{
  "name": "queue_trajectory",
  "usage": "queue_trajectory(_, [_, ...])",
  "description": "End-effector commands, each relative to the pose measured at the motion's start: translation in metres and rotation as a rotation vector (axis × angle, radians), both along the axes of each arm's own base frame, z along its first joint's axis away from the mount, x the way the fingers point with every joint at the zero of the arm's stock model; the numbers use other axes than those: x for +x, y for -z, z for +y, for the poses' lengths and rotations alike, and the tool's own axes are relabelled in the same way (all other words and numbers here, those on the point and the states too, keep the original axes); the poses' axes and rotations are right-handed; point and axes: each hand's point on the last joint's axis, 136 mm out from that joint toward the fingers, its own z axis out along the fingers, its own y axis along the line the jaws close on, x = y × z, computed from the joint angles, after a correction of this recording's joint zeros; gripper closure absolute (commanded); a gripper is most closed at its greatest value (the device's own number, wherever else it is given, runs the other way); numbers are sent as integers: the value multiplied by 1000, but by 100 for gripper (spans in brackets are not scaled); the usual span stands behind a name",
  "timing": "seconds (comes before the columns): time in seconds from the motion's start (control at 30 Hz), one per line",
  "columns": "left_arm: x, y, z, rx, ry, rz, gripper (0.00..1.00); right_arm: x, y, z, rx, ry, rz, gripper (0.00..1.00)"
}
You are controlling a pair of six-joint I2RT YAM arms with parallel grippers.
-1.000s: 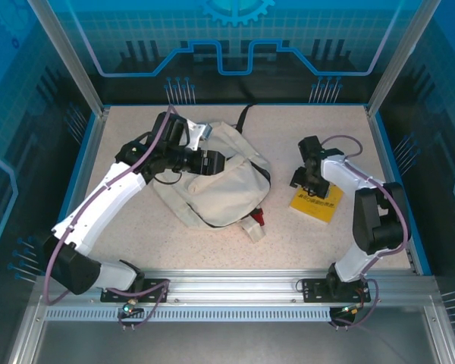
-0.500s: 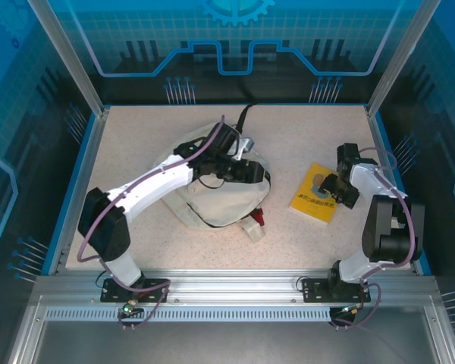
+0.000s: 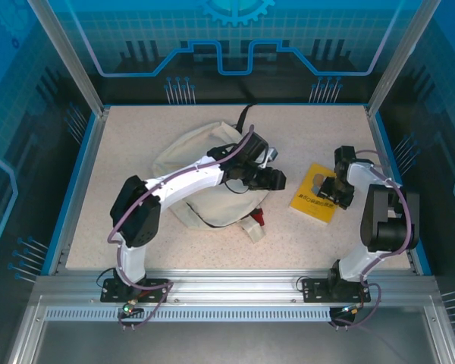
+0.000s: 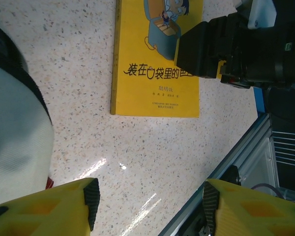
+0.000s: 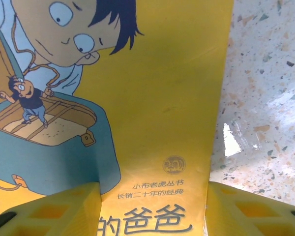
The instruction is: Pack the student bag
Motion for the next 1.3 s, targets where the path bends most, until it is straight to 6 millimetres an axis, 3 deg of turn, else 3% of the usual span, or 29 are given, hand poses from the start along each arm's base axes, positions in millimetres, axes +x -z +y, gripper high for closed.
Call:
queue_trajectory(0.0, [-2,2,-15,-14,17,24,41,-14,20,25,35,-99,110,47])
queue_trajectory(0.2, [-3,20,-28,12,38,50,46,-20,22,66,53,-246,167,49])
queue_trajectory(0.4, [2,46,-31,60,21,81,50,-42,15,99,89,-355,180,49])
queue_trajectory(0.53, [6,69,-26,135,-12,103,52,-49,2,96,109,-321,123,48])
queue_trajectory(0.7, [8,96,-16,225,-54,133,58,-38,-17,89,200,-248,16,45])
queue_trajectory(0.8, [8,106,-7,283,-74,125,59,-33,-21,94,264,-248,-27,45])
queue_trajectory(1.27, [8,152,33,541,-166,108,48,-19,-4,95,287,-228,-16,50])
